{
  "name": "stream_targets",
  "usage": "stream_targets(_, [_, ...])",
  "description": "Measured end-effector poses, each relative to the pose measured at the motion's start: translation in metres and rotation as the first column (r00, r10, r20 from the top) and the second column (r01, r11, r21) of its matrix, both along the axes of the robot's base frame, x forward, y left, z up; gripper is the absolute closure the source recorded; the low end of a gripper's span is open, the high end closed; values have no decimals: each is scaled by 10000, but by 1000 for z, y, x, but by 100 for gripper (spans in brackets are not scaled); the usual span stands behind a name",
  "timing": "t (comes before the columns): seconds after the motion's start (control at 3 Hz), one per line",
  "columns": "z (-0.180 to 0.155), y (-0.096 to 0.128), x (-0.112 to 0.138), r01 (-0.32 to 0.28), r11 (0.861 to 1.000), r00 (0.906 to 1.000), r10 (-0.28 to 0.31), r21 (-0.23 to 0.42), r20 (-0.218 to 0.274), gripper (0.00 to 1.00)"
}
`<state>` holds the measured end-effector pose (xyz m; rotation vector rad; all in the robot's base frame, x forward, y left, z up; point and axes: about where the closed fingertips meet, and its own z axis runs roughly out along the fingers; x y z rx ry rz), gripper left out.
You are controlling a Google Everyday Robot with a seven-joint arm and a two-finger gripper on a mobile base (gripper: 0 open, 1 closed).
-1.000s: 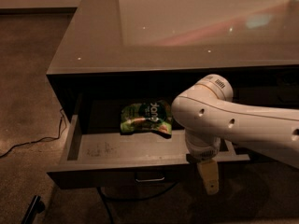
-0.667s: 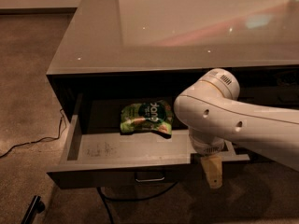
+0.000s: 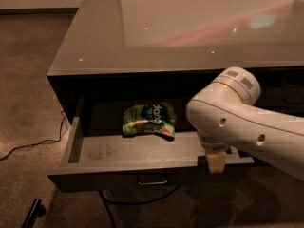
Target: Open top drawer
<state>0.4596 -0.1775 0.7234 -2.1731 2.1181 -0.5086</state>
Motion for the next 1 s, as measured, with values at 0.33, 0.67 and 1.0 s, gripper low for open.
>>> stream_targets(0.33, [-9,-8,15,226,9975,9985,-257,666,474,41])
stream_targets(0.67, [-21,-5,36,108,9944,9965,-194,1052,811,65])
stream_targets(1.0, [-35,-3,53,19,9936,9963,-116,1134,856,88])
